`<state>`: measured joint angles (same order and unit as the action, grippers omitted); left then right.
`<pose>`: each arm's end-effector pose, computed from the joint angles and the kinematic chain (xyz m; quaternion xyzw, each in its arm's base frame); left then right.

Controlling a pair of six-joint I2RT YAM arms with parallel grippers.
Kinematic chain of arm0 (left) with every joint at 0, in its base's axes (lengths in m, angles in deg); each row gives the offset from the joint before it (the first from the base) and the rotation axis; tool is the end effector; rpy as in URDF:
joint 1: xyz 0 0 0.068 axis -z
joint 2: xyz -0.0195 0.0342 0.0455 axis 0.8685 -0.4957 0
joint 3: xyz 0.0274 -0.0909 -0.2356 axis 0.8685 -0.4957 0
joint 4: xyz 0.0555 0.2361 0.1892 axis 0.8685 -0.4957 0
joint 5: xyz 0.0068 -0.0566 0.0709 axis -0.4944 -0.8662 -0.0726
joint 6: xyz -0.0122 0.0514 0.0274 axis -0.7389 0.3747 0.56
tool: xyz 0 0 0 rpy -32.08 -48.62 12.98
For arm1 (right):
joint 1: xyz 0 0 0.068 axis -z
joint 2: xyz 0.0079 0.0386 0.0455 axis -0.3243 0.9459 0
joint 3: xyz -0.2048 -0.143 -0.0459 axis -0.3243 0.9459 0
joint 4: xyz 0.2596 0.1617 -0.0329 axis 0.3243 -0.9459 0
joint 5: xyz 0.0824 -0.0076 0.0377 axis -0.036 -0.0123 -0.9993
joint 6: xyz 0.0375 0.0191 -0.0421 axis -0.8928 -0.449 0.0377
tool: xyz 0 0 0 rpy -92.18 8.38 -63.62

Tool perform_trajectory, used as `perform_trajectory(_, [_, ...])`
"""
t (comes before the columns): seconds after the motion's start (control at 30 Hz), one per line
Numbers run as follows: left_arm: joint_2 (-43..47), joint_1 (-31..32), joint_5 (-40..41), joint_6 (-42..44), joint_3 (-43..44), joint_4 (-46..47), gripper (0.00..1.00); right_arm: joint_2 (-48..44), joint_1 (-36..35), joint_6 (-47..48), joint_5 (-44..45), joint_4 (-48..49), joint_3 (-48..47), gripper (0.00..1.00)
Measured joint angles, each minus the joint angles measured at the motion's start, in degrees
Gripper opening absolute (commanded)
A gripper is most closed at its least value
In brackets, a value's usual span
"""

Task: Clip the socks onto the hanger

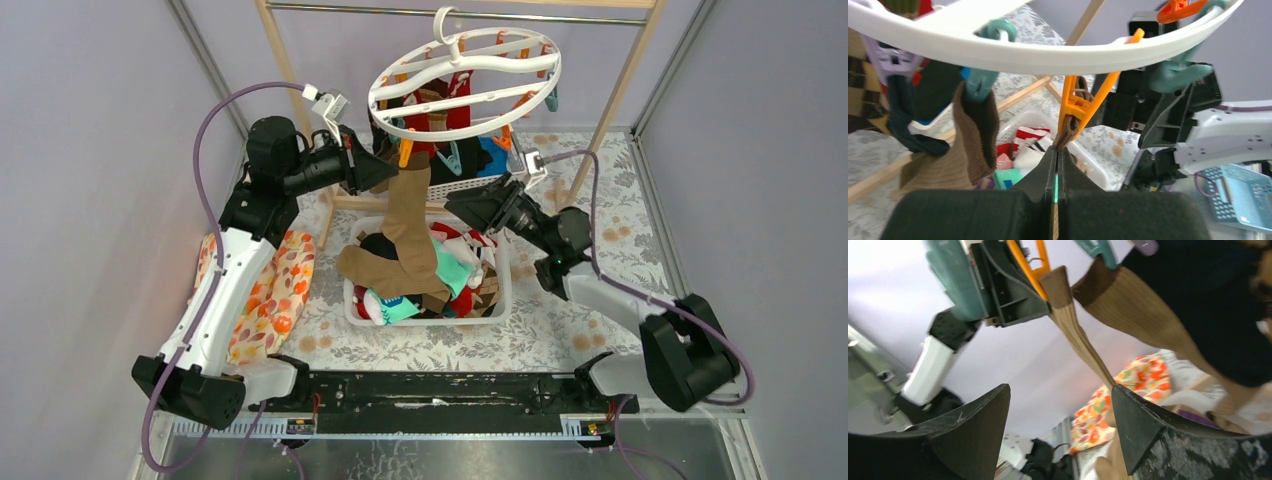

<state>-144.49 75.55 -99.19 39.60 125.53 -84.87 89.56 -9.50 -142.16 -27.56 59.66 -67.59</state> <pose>0.3028 -0.1138 0.4289 0.2068 0.7199 -0.4518 0.4846 0.2743 0.1771 0.2750 -0.1398 0.4935 0.6914 0.5088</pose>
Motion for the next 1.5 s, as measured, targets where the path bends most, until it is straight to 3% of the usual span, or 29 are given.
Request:
perform_trajectory(0.13, [0.13,0.00,3.82,3.52,2.03,-1.95,0.00,-6.49,0.00,6.78,6.38,-7.34,2.91,0.81])
perform_trajectory(0.3, [0.59,0.00,8.41,6.93,2.69,-2.97,0.00,-8.31,0.00,12.90,10.60,-10.36,0.04,0.80])
perform_trajectory(0.7, [1.40,0.00,12.96,10.62,2.69,-5.75,0.00,2.97,-0.42,12.90,11.89,-0.90,-9.97,0.79])
perform_trajectory(1.03, [1.73,0.00,12.96,11.87,2.93,-5.95,0.00,6.69,-5.22,13.86,11.80,3.74,-14.88,0.74])
perform_trajectory(1.13, [2.05,0.00,12.96,12.22,2.95,-5.99,0.00,7.06,-5.79,14.43,11.78,4.00,-14.91,0.63])
perform_trajectory(1.33, [2.54,0.00,13.00,12.83,2.99,-6.03,0.00,7.54,-5.86,14.69,11.67,4.96,-14.93,0.22])
perform_trajectory(1.5, [2.49,0.00,14.21,14.25,3.21,-6.03,0.00,7.10,-6.60,16.24,11.50,4.42,-14.91,0.05])
